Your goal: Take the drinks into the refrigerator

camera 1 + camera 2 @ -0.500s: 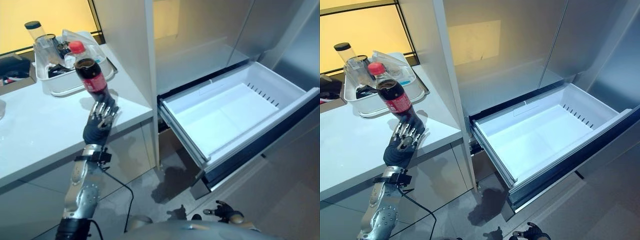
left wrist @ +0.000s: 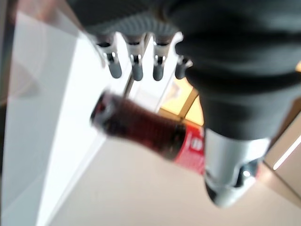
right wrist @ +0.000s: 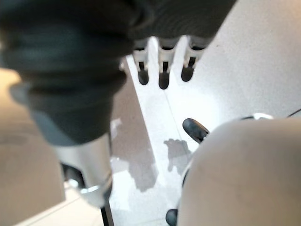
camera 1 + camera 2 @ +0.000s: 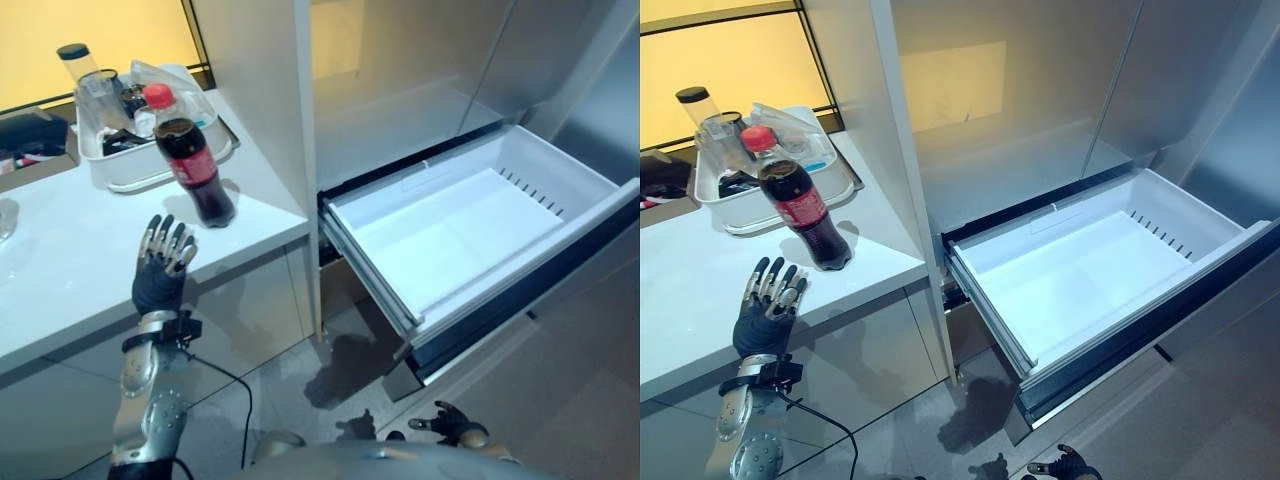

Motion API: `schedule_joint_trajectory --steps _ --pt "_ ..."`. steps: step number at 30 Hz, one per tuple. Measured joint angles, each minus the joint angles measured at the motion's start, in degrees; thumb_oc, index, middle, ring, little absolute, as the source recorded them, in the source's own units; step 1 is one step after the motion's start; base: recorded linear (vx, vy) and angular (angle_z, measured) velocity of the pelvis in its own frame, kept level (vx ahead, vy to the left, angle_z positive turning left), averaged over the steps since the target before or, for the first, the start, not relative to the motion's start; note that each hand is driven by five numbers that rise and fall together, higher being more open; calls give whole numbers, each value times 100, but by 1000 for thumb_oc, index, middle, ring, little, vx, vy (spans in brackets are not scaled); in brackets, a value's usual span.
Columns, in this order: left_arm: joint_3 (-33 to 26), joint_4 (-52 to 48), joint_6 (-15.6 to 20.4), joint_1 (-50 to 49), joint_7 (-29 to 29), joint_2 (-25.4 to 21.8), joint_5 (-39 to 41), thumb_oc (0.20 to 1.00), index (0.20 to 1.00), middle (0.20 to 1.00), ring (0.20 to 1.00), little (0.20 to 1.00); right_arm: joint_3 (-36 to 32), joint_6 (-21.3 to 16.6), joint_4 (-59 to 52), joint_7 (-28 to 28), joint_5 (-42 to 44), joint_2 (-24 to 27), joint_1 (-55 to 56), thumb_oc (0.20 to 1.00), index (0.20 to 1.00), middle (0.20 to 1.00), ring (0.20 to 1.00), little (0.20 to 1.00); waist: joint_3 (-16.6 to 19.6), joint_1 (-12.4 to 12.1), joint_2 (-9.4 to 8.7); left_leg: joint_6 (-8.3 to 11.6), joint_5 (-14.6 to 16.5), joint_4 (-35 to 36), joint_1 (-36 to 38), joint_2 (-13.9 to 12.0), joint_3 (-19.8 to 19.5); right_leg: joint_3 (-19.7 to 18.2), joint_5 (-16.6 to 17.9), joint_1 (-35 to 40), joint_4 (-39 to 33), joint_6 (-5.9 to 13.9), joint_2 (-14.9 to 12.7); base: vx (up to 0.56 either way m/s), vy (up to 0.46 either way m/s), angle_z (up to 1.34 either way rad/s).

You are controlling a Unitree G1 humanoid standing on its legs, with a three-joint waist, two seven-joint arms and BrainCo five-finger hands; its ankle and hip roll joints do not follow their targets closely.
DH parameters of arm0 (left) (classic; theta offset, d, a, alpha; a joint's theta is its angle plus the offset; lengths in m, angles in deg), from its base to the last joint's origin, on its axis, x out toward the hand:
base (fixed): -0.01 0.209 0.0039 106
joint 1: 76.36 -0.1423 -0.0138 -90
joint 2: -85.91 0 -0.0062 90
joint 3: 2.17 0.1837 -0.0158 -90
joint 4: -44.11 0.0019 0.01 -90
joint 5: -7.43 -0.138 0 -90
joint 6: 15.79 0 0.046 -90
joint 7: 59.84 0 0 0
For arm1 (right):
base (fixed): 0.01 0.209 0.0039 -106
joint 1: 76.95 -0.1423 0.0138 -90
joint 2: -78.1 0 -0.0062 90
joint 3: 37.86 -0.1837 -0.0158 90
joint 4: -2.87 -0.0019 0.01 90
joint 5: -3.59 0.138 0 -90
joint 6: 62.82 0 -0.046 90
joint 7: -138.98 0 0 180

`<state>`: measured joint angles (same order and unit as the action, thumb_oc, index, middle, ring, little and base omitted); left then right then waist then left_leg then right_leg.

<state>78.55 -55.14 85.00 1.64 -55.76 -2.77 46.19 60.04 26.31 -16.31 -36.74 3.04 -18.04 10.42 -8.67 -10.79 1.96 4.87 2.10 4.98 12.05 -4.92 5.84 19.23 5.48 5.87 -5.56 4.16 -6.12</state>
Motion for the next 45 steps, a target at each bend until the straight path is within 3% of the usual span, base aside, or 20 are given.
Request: schedule_joint_trajectory --steps 6,15,27,45 --pt "-109 650 86 421 291 -3 -459 1000 1000 1000 1000 1000 4 4 -46 21 2 46 3 1000 1000 1000 1000 1000 131 16 85 -1 -2 -7 -30 3 -49 44 -11 3 -1 14 4 9 -6 3" --pt "3 1138 -80 1150 658 -53 -1090 1000 1000 1000 1000 1000 197 14 -87 47 3 56 72 1000 1000 1000 1000 1000 169 40 0 -3 -5 -34 -69 18 -114 101 -11 -1 -1 13 3 -4 -2 3" --pt "475 2037 -269 2115 722 -616 -1093 1000 1000 1000 1000 1000 281 38 -89 32 9 23 162 1000 1000 1000 1000 1000 200 165 -138 -2 -5 -33 -33 37 -72 62 7 -22 0 -12 8 2 4 -1" --pt "1254 3529 -613 3528 727 -1368 -1011 1000 1000 1000 1000 1000 408 45 -189 32 19 23 147 1000 1000 1000 1000 1000 177 299 -189 1 -3 -2 63 25 154 -143 48 -58 -1 -44 48 7 3 -5"
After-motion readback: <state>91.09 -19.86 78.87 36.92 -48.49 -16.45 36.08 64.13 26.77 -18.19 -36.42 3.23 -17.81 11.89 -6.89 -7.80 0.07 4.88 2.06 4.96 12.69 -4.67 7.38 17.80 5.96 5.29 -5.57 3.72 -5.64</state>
